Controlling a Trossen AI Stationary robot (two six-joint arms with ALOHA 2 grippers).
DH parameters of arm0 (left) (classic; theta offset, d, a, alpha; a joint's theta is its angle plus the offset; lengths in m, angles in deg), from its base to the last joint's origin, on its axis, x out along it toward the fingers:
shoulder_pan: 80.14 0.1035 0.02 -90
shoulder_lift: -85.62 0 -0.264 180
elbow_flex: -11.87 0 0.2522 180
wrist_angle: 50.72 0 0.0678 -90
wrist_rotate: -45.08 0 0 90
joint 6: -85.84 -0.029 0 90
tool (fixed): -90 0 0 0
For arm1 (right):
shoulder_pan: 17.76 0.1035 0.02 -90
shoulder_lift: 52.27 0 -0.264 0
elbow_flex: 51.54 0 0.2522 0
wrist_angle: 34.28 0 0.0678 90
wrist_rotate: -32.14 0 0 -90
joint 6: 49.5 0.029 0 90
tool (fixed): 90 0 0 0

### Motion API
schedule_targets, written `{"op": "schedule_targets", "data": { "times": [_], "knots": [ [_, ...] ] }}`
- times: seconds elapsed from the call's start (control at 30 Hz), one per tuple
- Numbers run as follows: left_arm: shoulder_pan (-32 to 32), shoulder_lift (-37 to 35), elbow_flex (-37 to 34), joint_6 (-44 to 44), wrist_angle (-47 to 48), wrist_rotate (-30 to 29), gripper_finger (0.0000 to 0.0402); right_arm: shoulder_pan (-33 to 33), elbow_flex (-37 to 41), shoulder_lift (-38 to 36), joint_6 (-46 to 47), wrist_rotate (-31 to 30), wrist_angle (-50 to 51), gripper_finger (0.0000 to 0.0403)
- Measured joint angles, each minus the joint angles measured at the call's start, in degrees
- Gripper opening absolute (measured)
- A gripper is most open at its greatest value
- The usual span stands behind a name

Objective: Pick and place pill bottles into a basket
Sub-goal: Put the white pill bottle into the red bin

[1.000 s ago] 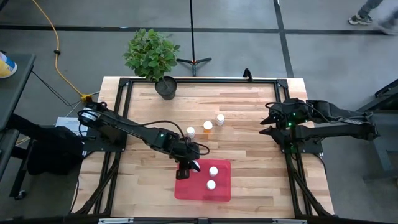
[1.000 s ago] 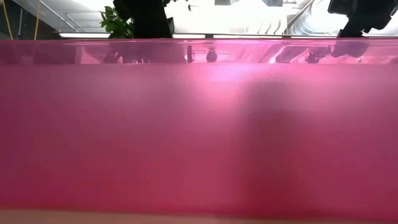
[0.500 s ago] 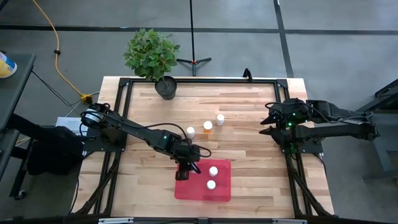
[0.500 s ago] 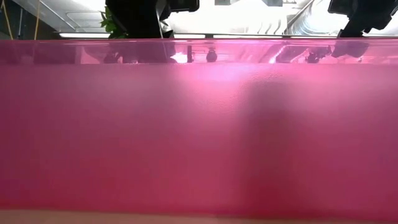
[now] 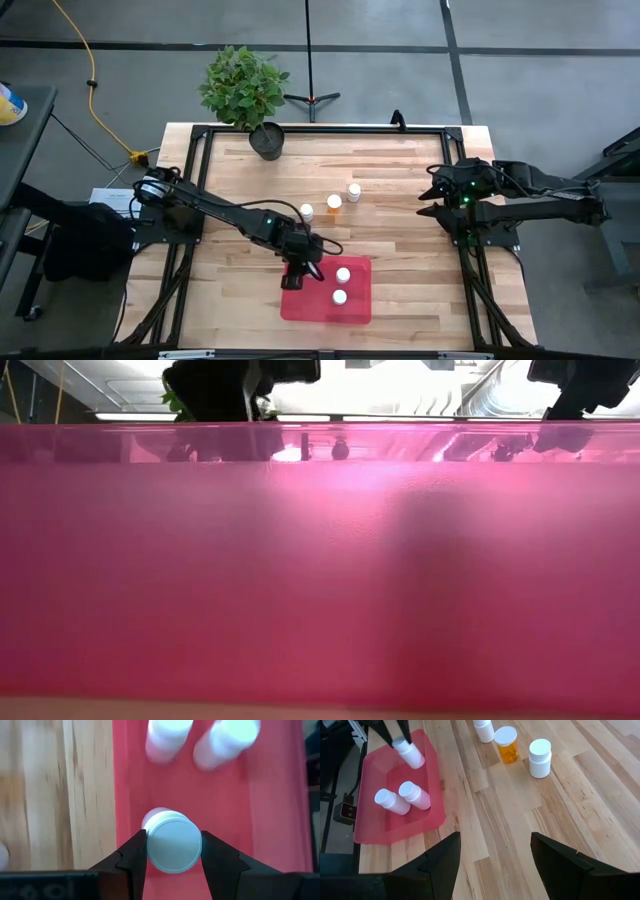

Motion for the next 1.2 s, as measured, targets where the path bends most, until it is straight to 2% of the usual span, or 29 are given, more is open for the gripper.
{"op": "schedule_targets", "data": {
  "times": [0.2,0.27,0.4,0.47,0.53,0.6,0.67,0.77,0.83,0.9,0.97,1.2],
  "knots": [
    [1.2,1.9,3.5,-2.8,3.0,-0.4,0.0188,0.0,0.0,0.0,0.0,0.0,0.0,0.0232],
    [1.6,2.7,4.2,-3.0,7.7,-0.1,0.0188,0.0,0.0,0.0,0.1,0.0,0.0,0.0232],
    [1.5,4.3,5.8,-5.6,10.3,0.4,0.0188,0.0,0.0,0.0,0.3,0.0,0.0,0.0232],
    [1.4,5.4,7.2,-5.7,8.3,0.5,0.0188,0.0,0.0,0.0,0.3,0.0,0.0,0.0232],
    [1.4,5.7,8.1,-6.0,10.5,0.6,0.0188,0.0,0.0,0.0,0.3,0.1,0.0,0.0232],
    [1.4,6.7,10.0,-6.1,7.6,0.8,0.0188,0.0,0.0,0.0,0.3,0.1,0.0,0.0232],
    [1.5,7.0,10.6,-6.7,10.5,0.8,0.0188,0.0,0.0,0.0,0.2,0.1,0.0,0.0232],
    [1.4,8.2,12.1,-6.9,7.2,1.4,0.0188,0.0,0.0,0.0,0.0,0.1,0.0,0.0232],
    [1.4,8.2,12.2,-6.9,9.4,1.8,0.0188,0.0,0.0,0.0,0.0,0.0,0.0,0.0232],
    [1.4,8.8,12.6,-6.9,6.4,2.1,0.0188,0.0,0.0,0.0,-0.1,0.0,0.0,0.0232],
    [1.4,8.8,12.3,-7.0,9.0,2.1,0.0188,0.0,0.0,0.0,-0.1,0.0,0.0,0.0232],
    [1.4,9.9,12.4,-7.0,6.6,2.5,0.0188,0.0,0.0,0.0,-0.3,0.0,0.0,0.0232]
  ]
}}
